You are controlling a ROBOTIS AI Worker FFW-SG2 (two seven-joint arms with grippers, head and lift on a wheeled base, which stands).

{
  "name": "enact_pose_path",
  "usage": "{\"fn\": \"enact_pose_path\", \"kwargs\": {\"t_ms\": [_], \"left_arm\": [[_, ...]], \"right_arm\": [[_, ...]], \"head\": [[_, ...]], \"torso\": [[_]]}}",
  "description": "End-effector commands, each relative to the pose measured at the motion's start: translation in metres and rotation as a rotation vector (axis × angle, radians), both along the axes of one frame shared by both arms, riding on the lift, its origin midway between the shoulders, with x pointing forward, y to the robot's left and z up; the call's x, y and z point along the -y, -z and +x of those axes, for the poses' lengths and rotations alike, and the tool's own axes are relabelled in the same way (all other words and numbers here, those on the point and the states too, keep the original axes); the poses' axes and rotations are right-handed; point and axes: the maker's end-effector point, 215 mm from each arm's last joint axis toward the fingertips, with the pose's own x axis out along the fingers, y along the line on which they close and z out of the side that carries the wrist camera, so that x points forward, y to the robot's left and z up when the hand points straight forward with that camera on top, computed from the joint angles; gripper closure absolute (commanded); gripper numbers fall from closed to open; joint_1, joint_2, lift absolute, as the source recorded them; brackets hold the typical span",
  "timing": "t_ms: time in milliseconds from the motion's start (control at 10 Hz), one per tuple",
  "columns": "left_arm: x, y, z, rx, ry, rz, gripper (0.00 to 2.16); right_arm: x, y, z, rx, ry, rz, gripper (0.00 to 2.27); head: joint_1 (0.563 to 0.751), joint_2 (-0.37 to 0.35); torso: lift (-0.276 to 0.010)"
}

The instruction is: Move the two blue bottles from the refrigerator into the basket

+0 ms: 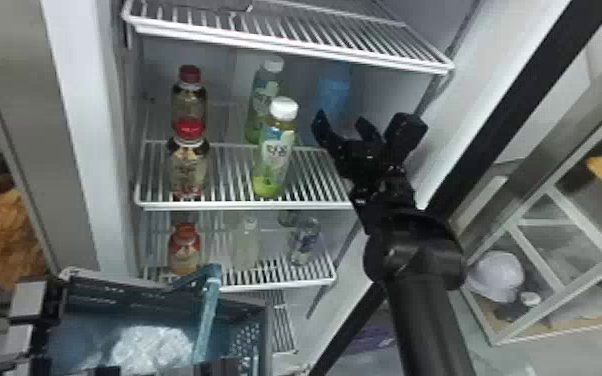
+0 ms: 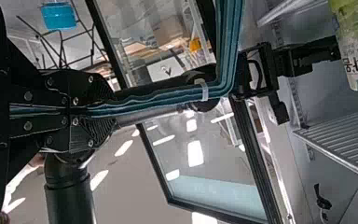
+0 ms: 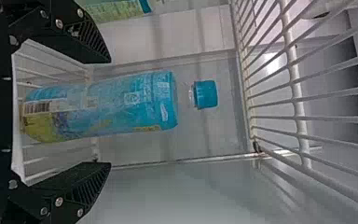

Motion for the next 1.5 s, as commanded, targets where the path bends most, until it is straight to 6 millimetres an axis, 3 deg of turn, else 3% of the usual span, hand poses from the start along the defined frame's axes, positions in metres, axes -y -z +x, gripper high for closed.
{"fn": "enact_pose_path", "kwargs": {"t_ms": [0,600,800,1400], "left_arm": [[0.001,0.001,0.000,-0.002,0.001,0.001,1.17],[0.002,0.002,0.002,-0.006,0.006,0.003,1.17],[0.002,0.003,0.002,-0.009,0.008,0.003,1.17],[0.004,0.005,0.002,-0.016,0.015,0.005,1.17]], "right_arm": [[-0.006,0.000,0.008,-0.007,-0.011,-0.003,0.24],[-0.005,0.004,0.032,-0.056,-0.001,-0.021,0.24],[-0.013,-0.007,0.041,-0.049,-0.013,-0.031,0.24],[-0.005,0.006,0.057,-0.119,0.006,-0.046,0.24]], "head": [[0.695,-0.350],[0.695,-0.343],[0.695,-0.336],[0.695,-0.330]], "torso": [[0.000],[0.000],[0.000],[0.000]]}}
